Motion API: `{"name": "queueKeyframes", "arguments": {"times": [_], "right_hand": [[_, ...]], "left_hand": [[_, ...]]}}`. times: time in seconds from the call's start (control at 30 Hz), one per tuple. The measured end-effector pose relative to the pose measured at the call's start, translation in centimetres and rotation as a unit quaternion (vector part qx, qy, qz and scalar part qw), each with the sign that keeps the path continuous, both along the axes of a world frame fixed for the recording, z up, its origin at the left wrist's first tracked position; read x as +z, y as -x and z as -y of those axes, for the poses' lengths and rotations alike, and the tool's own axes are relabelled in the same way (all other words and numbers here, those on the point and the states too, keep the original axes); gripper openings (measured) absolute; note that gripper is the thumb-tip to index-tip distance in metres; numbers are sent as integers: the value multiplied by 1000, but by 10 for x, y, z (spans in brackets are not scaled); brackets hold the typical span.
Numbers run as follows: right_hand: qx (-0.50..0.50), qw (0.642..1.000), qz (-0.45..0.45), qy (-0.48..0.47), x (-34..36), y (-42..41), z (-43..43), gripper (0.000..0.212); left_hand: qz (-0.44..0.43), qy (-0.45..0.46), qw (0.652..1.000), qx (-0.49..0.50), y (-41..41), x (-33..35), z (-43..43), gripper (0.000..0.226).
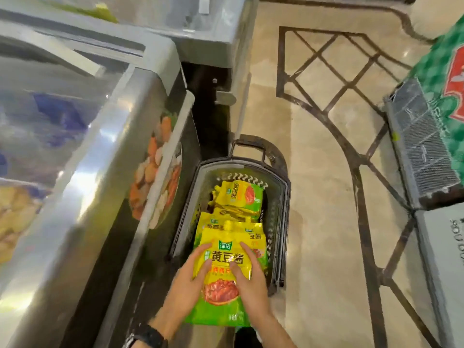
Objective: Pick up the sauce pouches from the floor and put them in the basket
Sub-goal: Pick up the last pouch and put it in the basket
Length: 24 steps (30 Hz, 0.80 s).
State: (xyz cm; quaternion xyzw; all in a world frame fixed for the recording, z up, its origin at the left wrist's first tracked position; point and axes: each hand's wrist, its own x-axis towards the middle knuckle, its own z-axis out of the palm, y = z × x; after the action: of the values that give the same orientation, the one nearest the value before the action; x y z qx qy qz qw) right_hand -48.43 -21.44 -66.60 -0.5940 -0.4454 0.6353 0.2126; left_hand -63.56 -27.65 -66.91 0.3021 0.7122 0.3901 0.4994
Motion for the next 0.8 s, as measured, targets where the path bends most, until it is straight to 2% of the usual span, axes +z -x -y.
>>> {"name": "queueKeyframes", "arguments": {"times": [0.17,0.23,0.3,0.4,0.47,0.57,0.63,0.73,0.8], "right_hand": [[35,999,7,4,-112,35,-72,49],[43,999,5,7,-147,49,-88,51],[55,998,17,-3,-182,58,-97,54],[87,996,33,13,-226,68,-101,61],[108,992,65,7,-241,69,-99,65],[152,980,124,-14,-242,71,-97,66],[211,958,178,-82,-233,65,-100,64],[253,887,316,-221,-232,39,-111,56],[275,855,382,-219,-245,16,-110,57]], "left_hand": [[-72,-17,997,25,26,-112,-73,43],[-126,-40,991,8,38,-153,-90,43],[-198,-54,978,-29,50,-194,-97,31],[-290,-10,955,-56,66,-252,-94,47],[-358,30,931,-67,64,-268,-93,45],[-437,75,891,-96,57,-254,-102,46],[-454,100,877,-125,53,-237,-105,56],[-487,103,848,-183,42,-219,-118,71],[-492,58,837,-233,32,-220,-135,62]]}}
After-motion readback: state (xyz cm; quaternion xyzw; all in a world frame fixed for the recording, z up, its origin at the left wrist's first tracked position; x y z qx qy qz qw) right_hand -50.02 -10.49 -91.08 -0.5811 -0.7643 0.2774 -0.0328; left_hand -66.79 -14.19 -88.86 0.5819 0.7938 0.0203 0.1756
